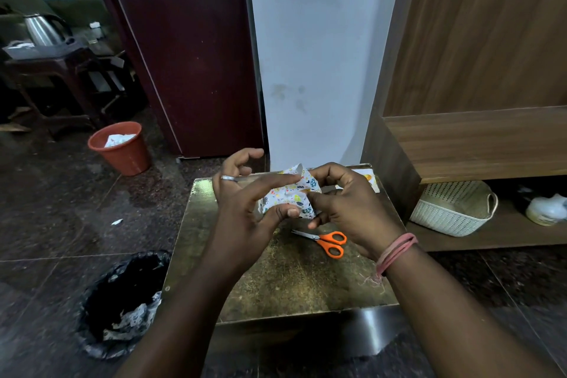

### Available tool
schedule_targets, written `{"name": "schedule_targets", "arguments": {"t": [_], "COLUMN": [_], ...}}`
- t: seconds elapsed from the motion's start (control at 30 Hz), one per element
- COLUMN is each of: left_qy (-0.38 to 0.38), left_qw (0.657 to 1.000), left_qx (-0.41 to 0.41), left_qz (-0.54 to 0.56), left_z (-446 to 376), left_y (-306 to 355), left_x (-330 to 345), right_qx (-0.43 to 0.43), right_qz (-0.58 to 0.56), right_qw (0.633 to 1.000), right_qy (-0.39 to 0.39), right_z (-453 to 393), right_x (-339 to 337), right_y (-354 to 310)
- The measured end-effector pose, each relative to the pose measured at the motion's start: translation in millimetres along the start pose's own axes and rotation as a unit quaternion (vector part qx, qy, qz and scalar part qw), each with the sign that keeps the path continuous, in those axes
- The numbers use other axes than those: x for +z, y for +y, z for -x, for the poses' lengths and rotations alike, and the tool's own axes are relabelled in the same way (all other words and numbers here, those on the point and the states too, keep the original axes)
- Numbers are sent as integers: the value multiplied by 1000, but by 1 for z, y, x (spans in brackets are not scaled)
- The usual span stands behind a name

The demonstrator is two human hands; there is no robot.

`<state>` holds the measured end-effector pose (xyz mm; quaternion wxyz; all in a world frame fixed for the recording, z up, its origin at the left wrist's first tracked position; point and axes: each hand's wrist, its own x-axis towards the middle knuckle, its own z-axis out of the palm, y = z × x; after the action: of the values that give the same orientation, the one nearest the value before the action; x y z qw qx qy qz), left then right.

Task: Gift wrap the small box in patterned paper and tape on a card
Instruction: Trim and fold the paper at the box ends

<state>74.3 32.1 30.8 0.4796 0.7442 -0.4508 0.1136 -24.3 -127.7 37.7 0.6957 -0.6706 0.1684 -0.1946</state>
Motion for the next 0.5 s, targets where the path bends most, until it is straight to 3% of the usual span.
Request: {"name": "schedule_targets", "arguments": {"t": [0.13, 0.3, 0.5], "left_qy": [22, -35, -57], "left_qw": [999, 999, 998], "left_qx": [-3, 18, -14], "left_qz": [36, 10, 17], "left_z": [-2, -2, -1], "left_y": [2, -4, -12], "left_x": [-2, 0, 1], "right_qx": [-1, -17, -38], "right_qz": [1, 22, 42], "right_qw": [1000, 1000, 998], "right_qy": [0, 4, 2], "right_z": [-2, -1, -2], "right_x": [1, 1, 3], "right_y": [2, 3, 3]}}
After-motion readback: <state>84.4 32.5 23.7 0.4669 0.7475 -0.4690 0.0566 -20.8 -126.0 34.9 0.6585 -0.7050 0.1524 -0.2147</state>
